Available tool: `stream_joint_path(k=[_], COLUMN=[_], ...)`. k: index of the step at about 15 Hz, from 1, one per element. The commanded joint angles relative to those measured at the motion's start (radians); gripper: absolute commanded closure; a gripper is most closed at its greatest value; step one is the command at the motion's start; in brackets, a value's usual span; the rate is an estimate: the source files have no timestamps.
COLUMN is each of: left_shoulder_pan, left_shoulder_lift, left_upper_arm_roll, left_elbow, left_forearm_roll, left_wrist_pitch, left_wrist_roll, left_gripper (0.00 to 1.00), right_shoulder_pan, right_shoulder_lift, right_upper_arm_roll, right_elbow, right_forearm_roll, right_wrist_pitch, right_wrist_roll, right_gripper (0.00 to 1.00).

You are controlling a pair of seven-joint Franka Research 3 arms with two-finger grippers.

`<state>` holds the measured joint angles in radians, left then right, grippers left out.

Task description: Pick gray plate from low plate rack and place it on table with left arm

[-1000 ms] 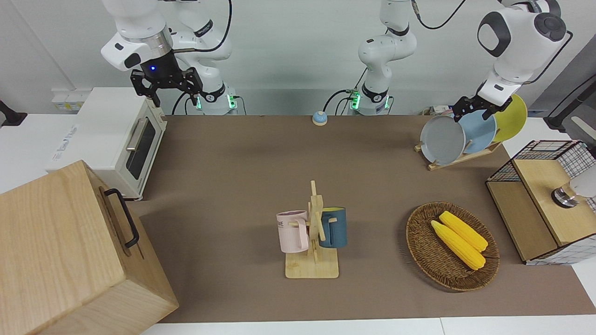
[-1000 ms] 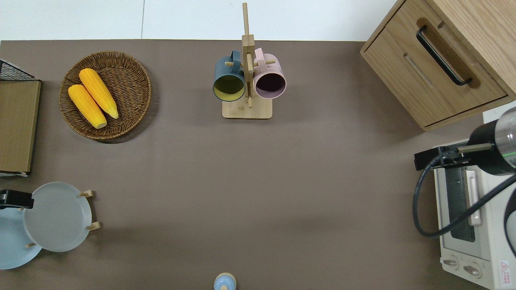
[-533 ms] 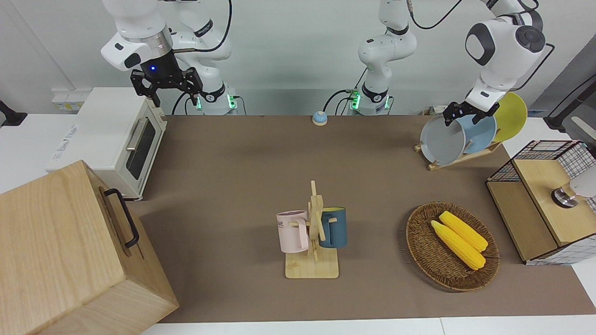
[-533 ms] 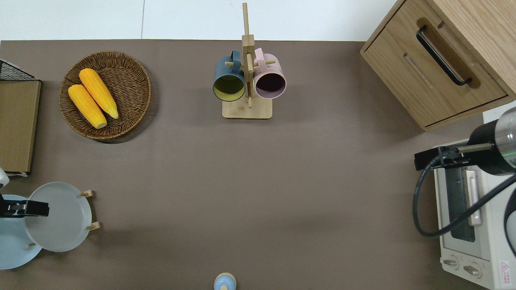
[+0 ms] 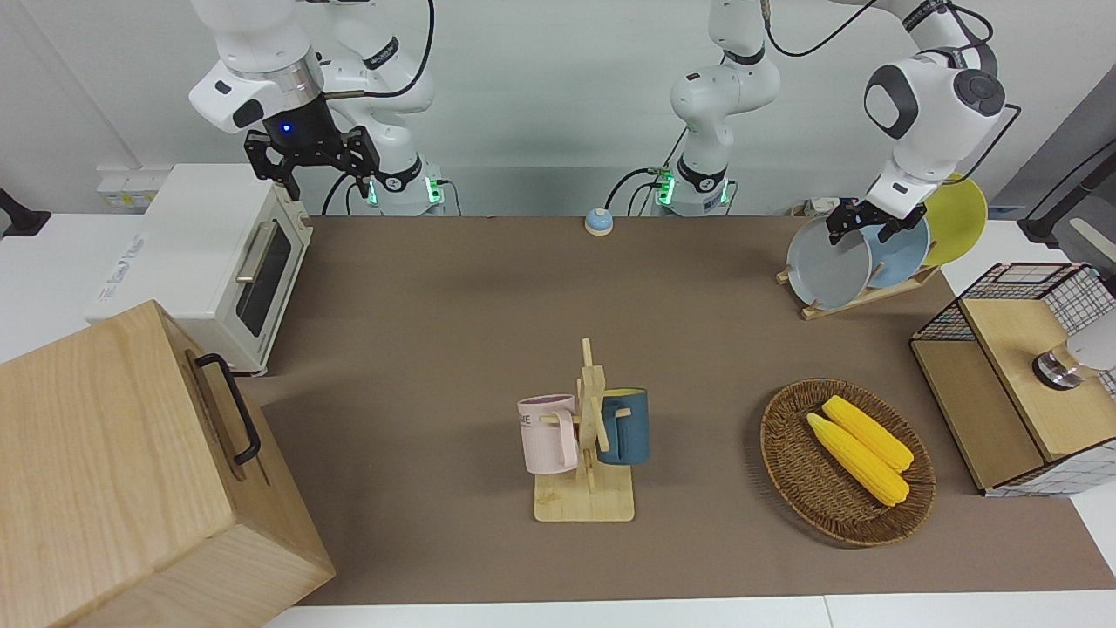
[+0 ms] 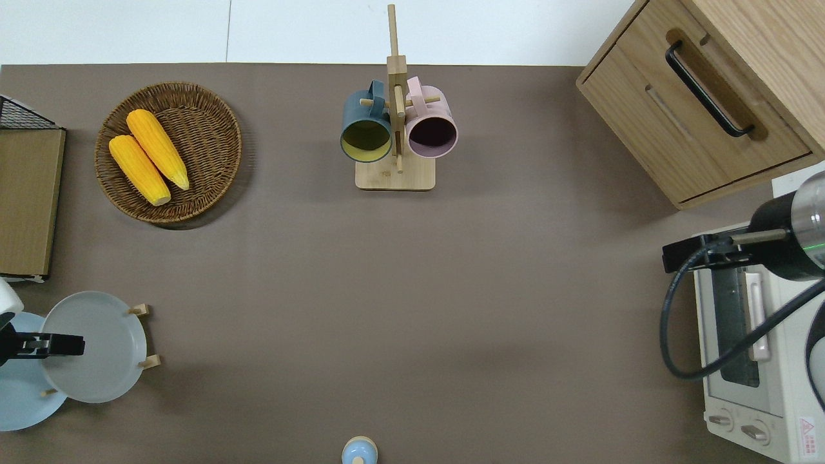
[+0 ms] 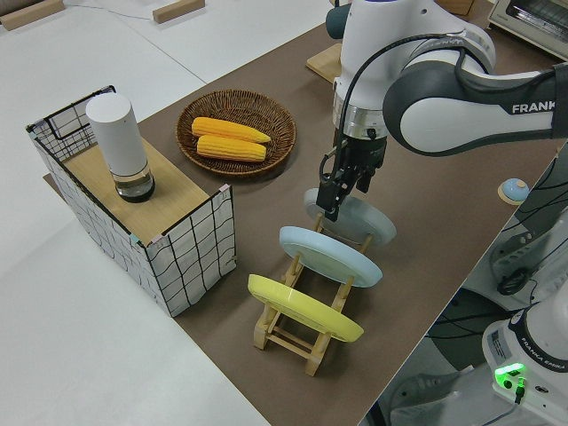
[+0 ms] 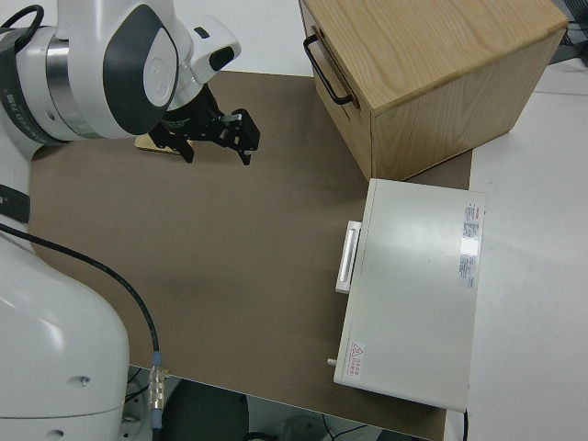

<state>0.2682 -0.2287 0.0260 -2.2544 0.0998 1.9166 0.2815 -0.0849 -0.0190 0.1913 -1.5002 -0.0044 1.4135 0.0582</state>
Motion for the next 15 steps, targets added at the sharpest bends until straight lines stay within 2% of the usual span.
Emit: stream_joint_path(k=[1, 3, 4, 7, 9, 10, 15], left_shoulder_pan=[0.002, 0.002, 0.002, 0.000, -0.001, -0.001, -0.009], left_shoulder_lift=[-0.040, -0.038, -0.038, -0.038, -0.038, -0.038, -0.037], left_upper_arm_roll=[0.005, 0.005, 0.005, 0.005, 0.005, 0.005, 0.005], left_elbow=[-0.070, -0.071, -0.073, -0.076, -0.076, -0.076, -0.073], left_forearm_roll=[0.000, 0.000, 0.001, 0.000, 0.000, 0.000, 0.000], left_wrist_pitch=[0.061, 0.061, 0.061, 0.059, 0.056, 0.056, 0.048], left_wrist_roll=[0.018, 0.018, 0.018, 0.018, 0.018, 0.018, 0.016], left_gripper=[0.02, 0.17, 0.29, 0.74, 0.96, 1.00, 1.00], right_shoulder_pan=[-0.007, -0.007, -0.007, -0.007, -0.007, -0.007, -0.007], right_shoulder_lift=[-0.002, -0.002, -0.002, -0.002, -0.002, -0.002, -0.002], right_upper_arm_roll=[0.007, 0.007, 0.007, 0.007, 0.007, 0.007, 0.007], right_elbow=[0.006, 0.006, 0.006, 0.006, 0.006, 0.006, 0.006], right_forearm_roll=[0.007, 0.007, 0.007, 0.007, 0.007, 0.007, 0.007], right_wrist_pitch=[-0.014, -0.014, -0.014, -0.014, -0.014, -0.014, -0.014], right_wrist_roll=[0.000, 0.000, 0.000, 0.000, 0.000, 0.000, -0.001], right_gripper=[0.013, 0.013, 0.013, 0.013, 0.011, 0.011, 0.011])
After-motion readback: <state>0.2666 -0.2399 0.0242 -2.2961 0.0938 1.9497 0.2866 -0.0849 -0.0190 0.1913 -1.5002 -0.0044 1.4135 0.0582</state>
